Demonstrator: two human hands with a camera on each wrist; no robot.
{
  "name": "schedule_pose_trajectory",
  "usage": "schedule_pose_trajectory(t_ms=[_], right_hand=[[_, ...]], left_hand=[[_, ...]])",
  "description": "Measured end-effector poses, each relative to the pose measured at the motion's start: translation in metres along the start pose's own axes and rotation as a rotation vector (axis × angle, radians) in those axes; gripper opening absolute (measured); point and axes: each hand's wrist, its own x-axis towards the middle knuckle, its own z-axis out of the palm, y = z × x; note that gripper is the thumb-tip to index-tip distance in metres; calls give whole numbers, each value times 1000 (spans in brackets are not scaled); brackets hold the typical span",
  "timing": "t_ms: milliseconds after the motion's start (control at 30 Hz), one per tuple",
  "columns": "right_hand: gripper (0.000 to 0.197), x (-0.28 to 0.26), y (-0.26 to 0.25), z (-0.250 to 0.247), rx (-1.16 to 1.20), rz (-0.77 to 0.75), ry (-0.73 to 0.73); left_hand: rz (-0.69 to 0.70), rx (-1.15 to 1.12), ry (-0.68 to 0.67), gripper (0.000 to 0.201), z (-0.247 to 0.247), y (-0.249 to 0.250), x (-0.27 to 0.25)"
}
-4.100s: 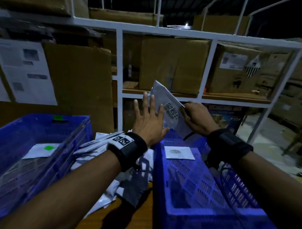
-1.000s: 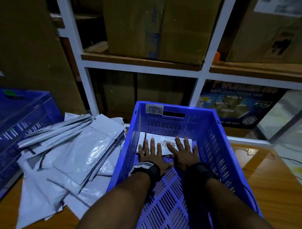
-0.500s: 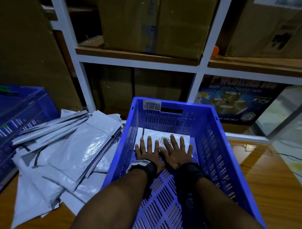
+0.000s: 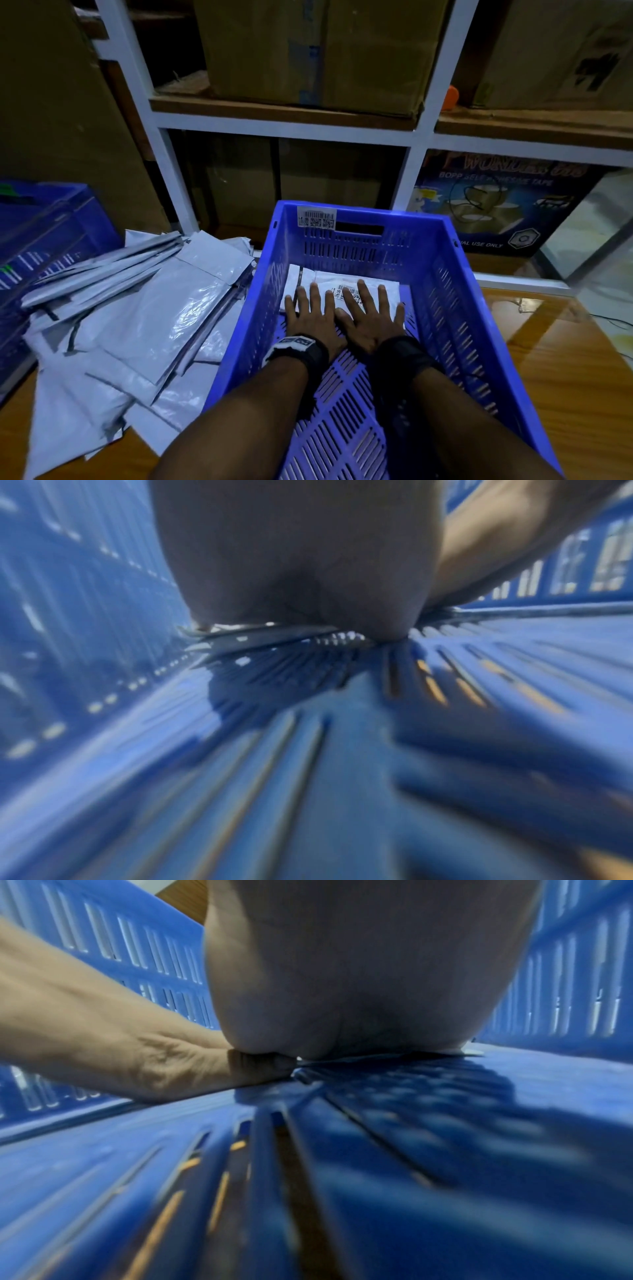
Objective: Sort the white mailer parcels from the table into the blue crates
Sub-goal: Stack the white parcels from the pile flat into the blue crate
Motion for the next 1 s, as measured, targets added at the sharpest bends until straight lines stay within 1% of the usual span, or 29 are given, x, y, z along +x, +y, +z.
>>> schedule_pose_trajectory(t_ms=[100,233,367,500,600,733,800,867,1000], right_hand=[[64,1,0,1,-14,1,-9],[64,3,0,2,-35,-5,-5],[64,4,1,4,-34,4,-2],[64,5,1,1,-42,4,-29],[67,6,1,-5,-68,-3,-63],[66,5,-1,-21,-82,-8,-71],[67,-1,-5,-33,-96,-39,-36],[64,-11,-11,-52,-65,-30,25],[59,-38,-23,-95,-83,-33,136]], left_hand=[[24,33,16,102,-7,-3,8],[42,35,-61,106,-12,-7,19],[28,27,-90,108,-10,-6,21],[28,16,-48,106,-6,-7,21],[37,17,-20,111,-4,-7,22],[47,33,50,113,-16,-2,11],[39,44,62,109,-28,1,3],[30,57,79,103,-45,3,-5],[62,146,144,88,-89,9,-31]])
